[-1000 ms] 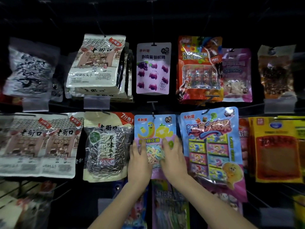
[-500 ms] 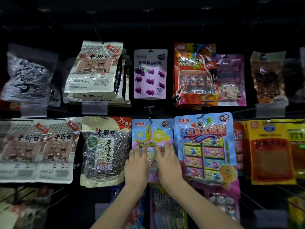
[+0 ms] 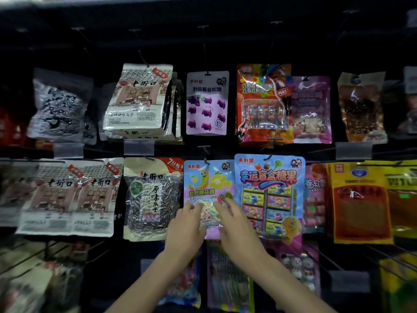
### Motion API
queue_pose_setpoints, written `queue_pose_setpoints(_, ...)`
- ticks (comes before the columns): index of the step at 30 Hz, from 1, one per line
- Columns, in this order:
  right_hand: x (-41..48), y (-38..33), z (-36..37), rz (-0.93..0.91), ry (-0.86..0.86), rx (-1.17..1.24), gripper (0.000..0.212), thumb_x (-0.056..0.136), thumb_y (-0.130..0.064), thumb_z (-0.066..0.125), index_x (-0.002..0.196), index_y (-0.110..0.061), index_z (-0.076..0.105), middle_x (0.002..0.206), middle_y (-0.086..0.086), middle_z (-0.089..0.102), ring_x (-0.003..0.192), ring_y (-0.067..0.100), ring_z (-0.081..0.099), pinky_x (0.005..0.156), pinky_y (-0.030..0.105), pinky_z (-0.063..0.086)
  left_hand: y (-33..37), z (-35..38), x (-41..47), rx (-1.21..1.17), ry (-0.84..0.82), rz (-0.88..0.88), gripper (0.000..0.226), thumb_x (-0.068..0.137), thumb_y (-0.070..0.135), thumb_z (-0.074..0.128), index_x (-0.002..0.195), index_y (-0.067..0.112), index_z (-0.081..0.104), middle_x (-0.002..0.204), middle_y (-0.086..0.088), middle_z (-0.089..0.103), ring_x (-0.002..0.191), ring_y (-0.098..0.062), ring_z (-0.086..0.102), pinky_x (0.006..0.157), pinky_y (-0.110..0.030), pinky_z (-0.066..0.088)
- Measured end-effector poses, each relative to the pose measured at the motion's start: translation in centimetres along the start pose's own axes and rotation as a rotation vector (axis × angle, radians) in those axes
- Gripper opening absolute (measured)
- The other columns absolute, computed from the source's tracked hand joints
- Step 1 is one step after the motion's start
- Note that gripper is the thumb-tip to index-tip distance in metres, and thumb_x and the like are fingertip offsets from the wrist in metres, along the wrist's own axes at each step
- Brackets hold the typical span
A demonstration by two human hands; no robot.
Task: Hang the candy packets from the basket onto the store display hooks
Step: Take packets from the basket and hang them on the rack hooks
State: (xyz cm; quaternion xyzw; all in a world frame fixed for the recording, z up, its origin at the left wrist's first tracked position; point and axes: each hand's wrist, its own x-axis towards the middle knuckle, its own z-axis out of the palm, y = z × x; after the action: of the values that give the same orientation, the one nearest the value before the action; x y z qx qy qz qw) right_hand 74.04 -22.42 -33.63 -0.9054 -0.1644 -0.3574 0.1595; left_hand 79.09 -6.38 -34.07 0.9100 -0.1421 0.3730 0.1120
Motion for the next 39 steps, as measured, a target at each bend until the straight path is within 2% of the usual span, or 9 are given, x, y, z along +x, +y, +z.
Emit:
queue_pose_setpoints(4, -4.1, 0.7, -2.9, -0.036, 0.036, 0.037, 0.074, 0.103, -0.014, 0.058, 0.163, -0.040, 0.023, 0.169, -0.005, 0.016, 0.153, 0.020, 0.031, 0.115, 0.034, 0.040, 0.5, -2.0, -4.0, -0.059, 0.035, 0.075, 0.051, 0.101, 0.047, 0.056, 0.146, 0.025, 0.052, 0.138, -0.001, 0.054, 0.121, -0.025, 0.059, 0.090, -0.039, 0.055)
queue_pose_setpoints(10, -11.6, 2.1, -6.3, 0.004, -0.038, 0.025, 0.077, 0.099, -0.051, 0.063, 0.163, -0.041, 0.022, 0.172, -0.013, 0.005, 0.160, 0.011, 0.005, 0.128, 0.037, 0.025, 2.9, -3.0, -11.4, -0.059, 0.079, 0.144, 0.061, 0.092, 0.059, 0.044, 0.140, 0.025, 0.060, 0.140, -0.003, 0.058, 0.123, -0.027, 0.062, 0.089, -0.044, 0.058)
queue_pose_setpoints(15, -20.2, 4.0, -7.4, 0.075, -0.190, -0.011, 0.084, 0.096, -0.064, 0.058, 0.164, -0.046, 0.011, 0.171, -0.018, -0.006, 0.160, 0.007, -0.006, 0.130, 0.036, 0.018, 6.8, -1.4, -19.7, -0.098, -0.045, 0.176, 0.071, 0.094, 0.066, 0.044, 0.155, 0.030, 0.045, 0.160, -0.003, 0.041, 0.142, -0.026, 0.047, 0.109, -0.045, 0.050)
queue_pose_setpoints(21, -32.2, 8.0, -4.8, 0.158, -0.365, -0.049, 0.092, 0.086, -0.081, 0.038, 0.164, -0.047, 0.002, 0.171, -0.018, -0.015, 0.159, 0.008, -0.011, 0.123, 0.024, 0.004, 10.6, 4.1, -30.1, -0.118, -0.304, 0.222, 0.084, 0.094, 0.077, 0.037, 0.165, 0.042, 0.012, 0.175, 0.003, 0.007, 0.161, -0.021, 0.010, 0.129, -0.047, 0.021)
queue_pose_setpoints(23, -36.3, 9.1, -3.4, 0.204, -0.435, -0.024, 0.091, 0.090, -0.078, 0.044, 0.164, -0.046, 0.002, 0.171, -0.017, -0.014, 0.159, 0.008, -0.012, 0.124, 0.025, 0.004, 11.4, 6.1, -33.5, -0.136, -0.388, 0.223, 0.084, 0.093, 0.078, 0.033, 0.166, 0.040, 0.013, 0.174, 0.003, 0.009, 0.160, -0.021, 0.011, 0.128, -0.047, 0.023)
queue_pose_setpoints(27, -43.4, 11.4, -0.1, 0.349, -0.596, 0.029, 0.088, 0.096, -0.062, 0.060, 0.166, -0.039, 0.010, 0.173, -0.006, -0.003, 0.159, 0.017, 0.006, 0.127, 0.035, 0.020, 12.7, 10.2, -39.3, -0.147, -0.528, 0.252, 0.082, 0.094, 0.073, 0.041, 0.162, 0.027, 0.036, 0.167, -0.010, 0.034, 0.150, -0.034, 0.039, 0.117, -0.053, 0.042)
queue_pose_setpoints(31, -48.5, 13.9, 4.1, 0.563, -0.738, 0.059, 0.084, 0.093, -0.047, 0.071, 0.163, -0.023, 0.030, 0.163, 0.010, 0.029, 0.151, 0.029, 0.033, 0.122, 0.036, 0.031, 14.5, 14.3, -44.5, -0.149, -0.690, 0.348, 0.077, 0.092, 0.071, 0.045, 0.154, 0.025, 0.049, 0.155, -0.013, 0.052, 0.138, -0.037, 0.054, 0.106, -0.057, 0.050)
queue_pose_setpoints(35, -52.4, 15.4, 7.1, 0.795, -0.898, 0.136, 0.090, 0.084, -0.061, 0.069, 0.158, -0.018, 0.037, 0.148, 0.012, 0.046, 0.138, 0.032, 0.048, 0.109, 0.034, 0.042, 15.3, 18.7, -49.6, -0.077, -0.883, 0.476, 0.079, 0.085, 0.072, 0.047, 0.150, 0.027, 0.053, 0.148, -0.011, 0.057, 0.133, -0.036, 0.059, 0.100, -0.061, 0.053)
queue_pose_setpoints(39, -54.9, 15.8, 9.6, 0.901, -0.941, 0.151, 0.081, 0.092, -0.050, 0.073, 0.154, -0.012, 0.037, 0.148, 0.017, 0.043, 0.133, 0.036, 0.052, 0.102, 0.036, 0.045, 15.5, 21.9, -52.0, -0.073, -1.005, 0.473, 0.083, 0.087, 0.073, 0.042, 0.153, 0.023, 0.047, 0.149, -0.013, 0.055, 0.134, -0.041, 0.056, 0.102, -0.068, 0.048)
